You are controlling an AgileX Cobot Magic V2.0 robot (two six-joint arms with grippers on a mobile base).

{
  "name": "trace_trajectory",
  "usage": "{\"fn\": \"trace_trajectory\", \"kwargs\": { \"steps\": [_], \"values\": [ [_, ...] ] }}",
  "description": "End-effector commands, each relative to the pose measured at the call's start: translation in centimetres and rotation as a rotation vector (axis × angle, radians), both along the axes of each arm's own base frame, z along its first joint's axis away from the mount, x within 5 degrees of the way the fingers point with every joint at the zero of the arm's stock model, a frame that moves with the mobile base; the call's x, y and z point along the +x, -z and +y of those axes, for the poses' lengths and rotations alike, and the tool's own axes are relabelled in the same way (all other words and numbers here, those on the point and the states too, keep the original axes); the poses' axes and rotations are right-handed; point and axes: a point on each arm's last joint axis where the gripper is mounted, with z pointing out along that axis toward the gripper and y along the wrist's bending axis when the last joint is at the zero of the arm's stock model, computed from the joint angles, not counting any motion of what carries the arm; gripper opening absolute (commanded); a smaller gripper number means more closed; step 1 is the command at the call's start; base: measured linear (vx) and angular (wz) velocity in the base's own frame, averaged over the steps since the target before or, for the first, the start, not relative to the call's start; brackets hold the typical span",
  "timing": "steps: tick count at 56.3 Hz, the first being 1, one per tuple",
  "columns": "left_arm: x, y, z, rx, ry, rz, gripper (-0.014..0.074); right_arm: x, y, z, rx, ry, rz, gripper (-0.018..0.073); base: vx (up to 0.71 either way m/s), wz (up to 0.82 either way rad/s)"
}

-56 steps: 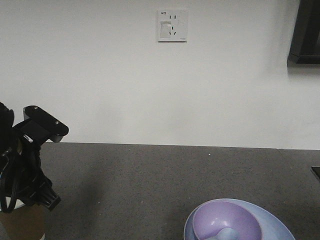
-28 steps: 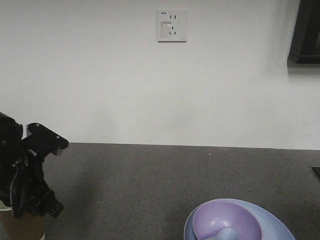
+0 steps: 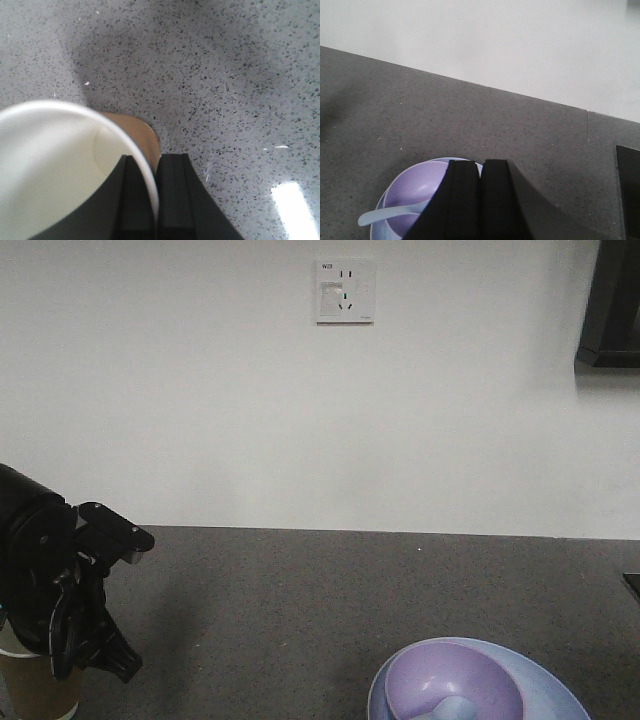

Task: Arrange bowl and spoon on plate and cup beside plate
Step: 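Move the left gripper to the brown paper cup and grasp it, then carry the cup with the left gripper beside the plate and set it down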

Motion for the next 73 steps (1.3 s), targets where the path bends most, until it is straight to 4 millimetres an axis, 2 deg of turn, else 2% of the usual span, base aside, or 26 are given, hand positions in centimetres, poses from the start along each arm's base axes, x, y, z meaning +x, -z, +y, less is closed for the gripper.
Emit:
{"fn": "trace_trajectory", "kwargs": {
  "steps": [1,12,19,26,31,45,51,65,73],
  "values": [
    [-0.4,-3.1,0.2,-0.032,0.002,-0.116,-0.0008,0.2,-1.3,-0.1,0.015,0.014,-0.095,-0.0008,0.00,0.00],
    [-1.3,-7.3,-1.0,-0.084,0.038,-0.203,-0.0008,0.2,-1.3,-0.1,0.015,0.014,-0.093,-0.0008,0.00,0.00],
    [-2.1,-10.5,-3.5,-0.199,0.132,-0.272,-0.0006,0.2,-1.3,-0.1,0.015,0.014,-0.093,-0.0008,0.00,0.00],
    [-2.7,-11.7,-6.4,-0.290,0.221,-0.286,-0.0003,0.2,-1.3,-0.1,0.015,0.014,-0.093,-0.0008,0.00,0.00],
    [-3.0,-11.2,-8.6,-0.300,0.275,-0.265,-0.0003,0.2,-1.3,-0.1,0.015,0.014,-0.093,-0.0008,0.00,0.00],
    [-4.1,-8.3,-15.4,-0.291,0.419,-0.177,-0.0003,0.2,-1.3,-0.1,0.014,0.014,-0.093,-0.0008,0.00,0.00],
    [-4.6,-7.6,-17.4,-0.289,0.464,-0.161,-0.0003,0.2,-1.3,-0.1,0.014,0.014,-0.093,-0.0008,0.00,0.00],
    [-4.6,-5.8,-19.5,-0.271,0.482,-0.102,-0.0003,0.2,-1.2,-0.1,0.014,0.013,-0.089,-0.0008,0.00,0.00],
    [-4.5,-5.0,-19.9,-0.275,0.480,-0.069,0.0000,0.2,-1.2,-0.1,0.010,0.015,-0.089,-0.0008,0.00,0.00]
  ]
}}
